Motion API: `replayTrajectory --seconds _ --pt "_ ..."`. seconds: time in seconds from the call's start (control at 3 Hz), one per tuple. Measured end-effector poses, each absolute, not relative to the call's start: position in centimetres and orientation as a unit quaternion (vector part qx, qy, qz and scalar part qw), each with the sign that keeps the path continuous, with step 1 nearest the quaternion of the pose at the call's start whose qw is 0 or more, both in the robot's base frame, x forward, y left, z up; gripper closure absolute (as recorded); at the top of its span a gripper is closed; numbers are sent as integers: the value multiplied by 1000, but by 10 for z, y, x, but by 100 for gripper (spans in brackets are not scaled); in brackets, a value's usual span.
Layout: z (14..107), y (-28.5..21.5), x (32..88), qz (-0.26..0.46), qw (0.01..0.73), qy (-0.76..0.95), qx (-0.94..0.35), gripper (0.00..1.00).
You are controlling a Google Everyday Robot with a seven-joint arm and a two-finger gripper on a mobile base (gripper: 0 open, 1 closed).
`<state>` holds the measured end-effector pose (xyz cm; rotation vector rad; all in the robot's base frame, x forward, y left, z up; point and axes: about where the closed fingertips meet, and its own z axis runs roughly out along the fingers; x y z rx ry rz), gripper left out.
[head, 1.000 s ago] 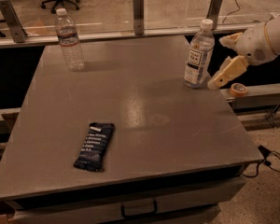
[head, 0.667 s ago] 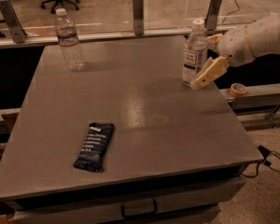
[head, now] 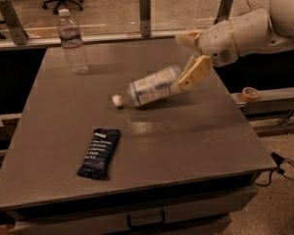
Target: Knock blue plastic bottle over
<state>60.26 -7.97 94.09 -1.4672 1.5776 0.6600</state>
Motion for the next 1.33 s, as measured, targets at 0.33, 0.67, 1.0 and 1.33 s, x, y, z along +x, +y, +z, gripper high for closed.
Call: replayTrajectory --seconds 0.33,0.67,1.0,1.33 --pt "942 -83 597 266 428 636 -584 0" --pt "947 -107 601 253 432 643 -579 0" --pt "960 -148 613 231 438 642 -585 0" --pt "1002 -197 612 165 447 633 -610 0"
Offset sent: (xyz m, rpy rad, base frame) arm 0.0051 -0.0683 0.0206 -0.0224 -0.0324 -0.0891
